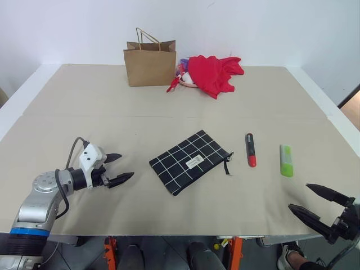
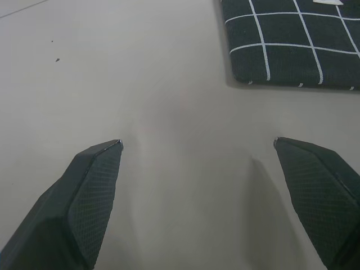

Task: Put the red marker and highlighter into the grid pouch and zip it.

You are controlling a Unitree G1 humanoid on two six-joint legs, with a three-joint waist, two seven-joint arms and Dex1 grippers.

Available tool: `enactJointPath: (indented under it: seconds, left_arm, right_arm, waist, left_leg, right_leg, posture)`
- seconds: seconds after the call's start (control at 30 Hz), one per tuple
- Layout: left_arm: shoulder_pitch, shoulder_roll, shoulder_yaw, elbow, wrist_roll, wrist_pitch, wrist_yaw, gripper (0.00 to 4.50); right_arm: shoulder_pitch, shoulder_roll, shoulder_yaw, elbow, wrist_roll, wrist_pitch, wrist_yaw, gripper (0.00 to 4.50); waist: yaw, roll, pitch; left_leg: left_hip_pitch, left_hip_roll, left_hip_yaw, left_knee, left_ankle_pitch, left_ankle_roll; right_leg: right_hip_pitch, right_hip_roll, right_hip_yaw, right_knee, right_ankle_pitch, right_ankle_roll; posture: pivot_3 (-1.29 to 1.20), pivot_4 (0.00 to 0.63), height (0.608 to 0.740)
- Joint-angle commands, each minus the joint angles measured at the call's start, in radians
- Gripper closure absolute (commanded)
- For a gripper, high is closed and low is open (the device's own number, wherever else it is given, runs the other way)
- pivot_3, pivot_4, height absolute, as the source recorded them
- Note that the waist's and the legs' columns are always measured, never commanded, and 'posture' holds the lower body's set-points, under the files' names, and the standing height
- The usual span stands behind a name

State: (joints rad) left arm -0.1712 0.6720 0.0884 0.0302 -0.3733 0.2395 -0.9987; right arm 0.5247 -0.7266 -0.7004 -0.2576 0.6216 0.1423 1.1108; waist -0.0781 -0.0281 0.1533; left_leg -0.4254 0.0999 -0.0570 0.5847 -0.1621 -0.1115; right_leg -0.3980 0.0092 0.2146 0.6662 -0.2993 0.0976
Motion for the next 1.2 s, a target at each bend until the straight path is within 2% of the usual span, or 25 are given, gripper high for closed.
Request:
enactJointPath:
  seconds: [0.03, 0.27, 0.63, 0.8, 0.87, 0.9, 0.97, 1.0, 1.03, 1.07, 1.13, 1.17, 1.2]
  left_arm:
    - [-0.027, 0.011, 0.004, -0.012, -0.002, -0.033, -0.028, 0.06]
    - [-0.064, 0.005, -0.015, 0.010, 0.003, -0.068, -0.075, 0.06]
    - [-0.050, 0.006, -0.040, -0.051, -0.006, -0.064, -0.103, 0.06]
    - [-0.032, 0.014, -0.096, -0.127, -0.009, -0.059, -0.159, 0.06]
    - [-0.029, 0.001, -0.136, -0.163, -0.009, -0.062, -0.180, 0.00]
    - [-0.031, -0.008, -0.154, -0.173, -0.008, -0.065, -0.187, 0.00]
    - [-0.035, -0.024, -0.182, -0.191, -0.006, -0.067, -0.193, 0.00]
    - [-0.037, -0.037, -0.197, -0.199, -0.004, -0.070, -0.191, 0.00]
    - [-0.040, -0.047, -0.207, -0.203, -0.003, -0.071, -0.188, 0.00]
    - [-0.041, -0.058, -0.218, -0.206, 0.001, -0.075, -0.186, 0.00]
    - [-0.039, -0.073, -0.238, -0.209, 0.010, -0.085, -0.186, 0.00]
    - [-0.036, -0.079, -0.248, -0.214, 0.016, -0.090, -0.184, 0.00]
    - [-0.034, -0.083, -0.255, -0.218, 0.018, -0.093, -0.184, 0.00]
  right_arm:
    - [-0.013, -0.013, -0.005, -0.032, 0.005, -0.011, 0.007, 0.00]
    - [-0.053, -0.006, 0.011, -0.067, 0.021, 0.032, -0.021, 0.00]
    - [-0.119, -0.018, 0.076, -0.127, 0.033, 0.107, -0.065, 0.00]
    - [-0.274, 0.006, 0.197, -0.236, 0.119, 0.242, -0.208, 0.00]
    - [-0.437, 0.054, 0.323, -0.234, 0.109, 0.303, -0.310, 0.40]
    - [-0.511, 0.079, 0.380, -0.214, 0.081, 0.315, -0.346, 0.94]
    - [-0.622, 0.117, 0.457, -0.166, 0.049, 0.347, -0.397, 1.42]
    - [-0.673, 0.146, 0.486, -0.129, 0.033, 0.349, -0.421, 1.88]
    - [-0.712, 0.167, 0.509, -0.100, 0.022, 0.354, -0.437, 2.28]
    - [-0.745, 0.182, 0.540, -0.066, -0.005, 0.347, -0.441, 2.88]
    - [-0.792, 0.197, 0.596, 0.000, -0.064, 0.321, -0.435, 3.23]
    - [-0.814, 0.209, 0.616, 0.038, -0.086, 0.313, -0.442, 3.82]
    - [-0.828, 0.217, 0.629, 0.066, -0.105, 0.305, -0.447, 4.12]
  waist:
    - [0.000, 0.000, 0.000]
    - [-0.001, 0.000, 0.000]
    - [0.000, 0.001, 0.000]
    - [-0.002, 0.001, 0.000]
    - [-0.005, 0.002, 0.001]
    - [-0.006, 0.002, 0.001]
    - [-0.004, 0.002, 0.001]
    - [-0.004, 0.002, 0.001]
    - [-0.003, 0.003, 0.002]
    - [-0.003, 0.003, 0.002]
    - [0.003, 0.003, 0.002]
    - [0.003, 0.003, 0.002]
    - [0.003, 0.003, 0.002]
  left_leg:
    - [0.000, 0.000, 0.000, 0.000, 0.000, 0.000]
    - [0.000, 0.000, 0.000, 0.001, 0.000, 0.000]
    - [0.000, 0.000, -0.001, 0.001, 0.000, 0.000]
    - [0.001, 0.000, -0.001, 0.001, 0.000, 0.000]
    - [0.001, 0.000, -0.001, 0.001, 0.000, 0.000]
    - [0.001, 0.000, -0.001, 0.001, 0.000, 0.000]
    - [0.001, 0.000, -0.001, 0.002, 0.001, 0.001]
    - [0.001, 0.000, -0.001, 0.001, 0.001, 0.001]
    - [0.001, 0.000, -0.002, 0.002, 0.001, 0.001]
    - [0.001, 0.000, -0.002, 0.002, 0.002, 0.002]
    - [0.001, 0.000, -0.002, 0.002, 0.002, 0.002]
    - [0.000, -0.001, -0.003, 0.001, 0.002, 0.002]
    - [0.000, 0.000, -0.003, 0.001, 0.001, 0.002]
  right_leg:
    - [0.000, 0.000, 0.000, 0.000, 0.000, 0.000]
    - [0.001, 0.000, 0.000, 0.000, 0.000, 0.000]
    - [0.001, 0.000, -0.001, 0.000, 0.000, 0.000]
    - [0.002, 0.000, -0.001, 0.000, 0.000, 0.000]
    - [0.002, 0.000, -0.001, 0.001, 0.001, 0.000]
    - [0.002, 0.000, -0.001, 0.001, 0.001, 0.000]
    - [0.003, 0.000, -0.001, 0.001, 0.002, 0.000]
    - [0.003, 0.000, -0.001, 0.001, 0.002, 0.000]
    - [0.003, 0.000, -0.001, 0.001, 0.002, 0.000]
    - [0.004, 0.000, -0.001, 0.001, 0.002, 0.000]
    - [0.004, 0.000, -0.001, 0.001, 0.003, 0.001]
    - [0.004, 0.000, -0.002, 0.001, 0.003, 0.003]
    - [0.004, 0.000, -0.003, 0.001, 0.004, 0.003]
  posture:
    - [0.00, 0.150, 0.740]
    - [0.00, 0.150, 0.740]
    - [0.00, 0.150, 0.740]
    - [0.00, 0.150, 0.740]
    - [0.00, 0.150, 0.740]
    - [0.00, 0.150, 0.740]
    - [0.00, 0.150, 0.740]
    - [0.00, 0.150, 0.740]
    - [0.00, 0.150, 0.740]
    - [0.00, 0.150, 0.740]
    - [0.00, 0.150, 0.740]
    - [0.00, 0.150, 0.740]
    - [0.00, 0.150, 0.740]
